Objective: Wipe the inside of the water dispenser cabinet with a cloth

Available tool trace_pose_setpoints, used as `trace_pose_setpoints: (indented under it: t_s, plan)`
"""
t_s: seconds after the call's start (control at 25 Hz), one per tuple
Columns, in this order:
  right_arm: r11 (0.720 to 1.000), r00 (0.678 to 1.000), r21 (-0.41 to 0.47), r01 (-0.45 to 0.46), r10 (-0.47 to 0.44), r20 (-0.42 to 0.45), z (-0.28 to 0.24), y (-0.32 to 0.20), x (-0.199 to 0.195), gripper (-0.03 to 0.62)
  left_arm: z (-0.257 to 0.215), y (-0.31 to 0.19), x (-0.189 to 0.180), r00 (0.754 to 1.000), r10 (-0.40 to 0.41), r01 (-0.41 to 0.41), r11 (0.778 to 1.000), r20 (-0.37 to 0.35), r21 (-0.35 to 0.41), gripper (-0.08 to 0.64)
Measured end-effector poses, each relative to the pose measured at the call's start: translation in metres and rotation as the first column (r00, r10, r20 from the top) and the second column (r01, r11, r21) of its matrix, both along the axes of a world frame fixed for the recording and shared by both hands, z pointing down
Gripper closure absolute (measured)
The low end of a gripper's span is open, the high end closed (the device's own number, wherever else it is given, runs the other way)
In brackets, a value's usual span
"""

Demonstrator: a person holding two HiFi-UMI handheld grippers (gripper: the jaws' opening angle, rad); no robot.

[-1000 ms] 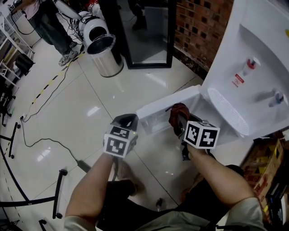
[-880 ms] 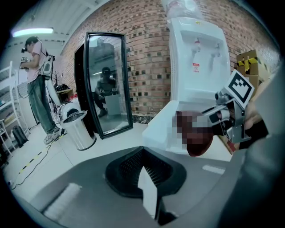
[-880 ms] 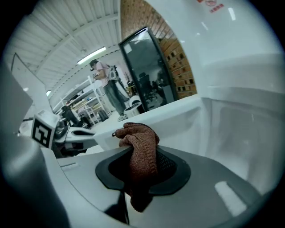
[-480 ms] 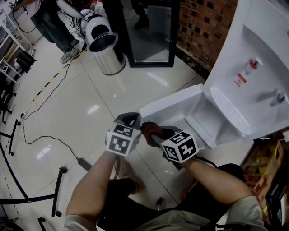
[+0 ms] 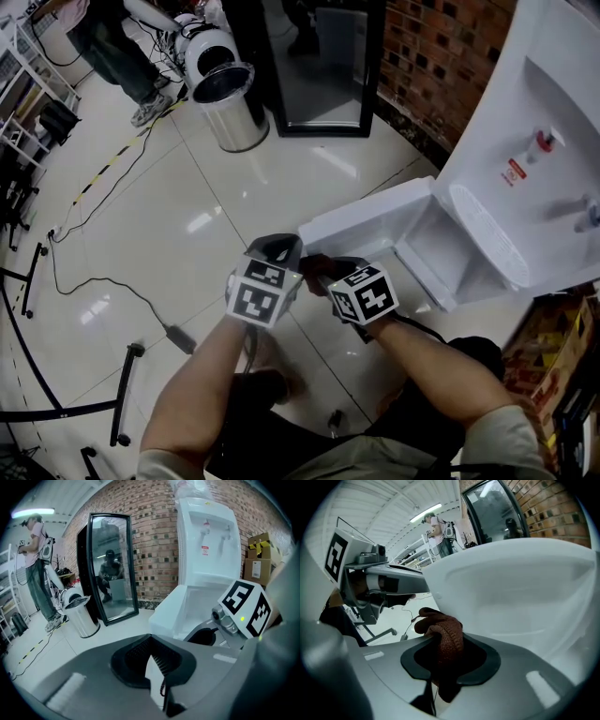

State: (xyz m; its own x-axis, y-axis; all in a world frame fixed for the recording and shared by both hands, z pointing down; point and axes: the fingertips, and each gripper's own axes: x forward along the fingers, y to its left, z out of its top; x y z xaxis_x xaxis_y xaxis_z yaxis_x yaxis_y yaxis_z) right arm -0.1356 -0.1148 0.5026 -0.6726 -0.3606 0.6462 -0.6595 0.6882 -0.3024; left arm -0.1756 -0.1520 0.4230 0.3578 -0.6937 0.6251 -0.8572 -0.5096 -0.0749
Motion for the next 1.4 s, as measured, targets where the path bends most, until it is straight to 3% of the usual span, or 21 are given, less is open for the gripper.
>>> trace_pose_setpoints:
  t_s: [0.72,0.92,1.2,1.4]
  plan:
    - [0.985,0.985,-0.001,-0.171,0.171,-0.002,0.012,-0.046,0.027,0.480,0.002,-0.008,-0.005,0.999,-0.035,0.035,0.999,0.007,0.000,0.560]
    - [0.965,0.965,-0.003,-0.261,0.261,0.034,0.009,-0.067,0.037,0.482,0.003,-0.009,-0.004,1.000,-0.029,0.029,1.000,0.004,-0.001,0.560]
    - [0.949,0.947,-0.063,-0.310,0.314,0.062,0.015,-0.074,0.040,0.480,0.003,-0.010,-0.006,0.999,-0.037,0.037,0.999,0.003,0.002,0.560]
    - [0.916,0.916,-0.086,-0.392,0.397,0.057,0.019,-0.084,0.063,0.482,0.003,-0.010,-0.006,0.999,-0.042,0.042,0.999,0.003,0.002,0.560]
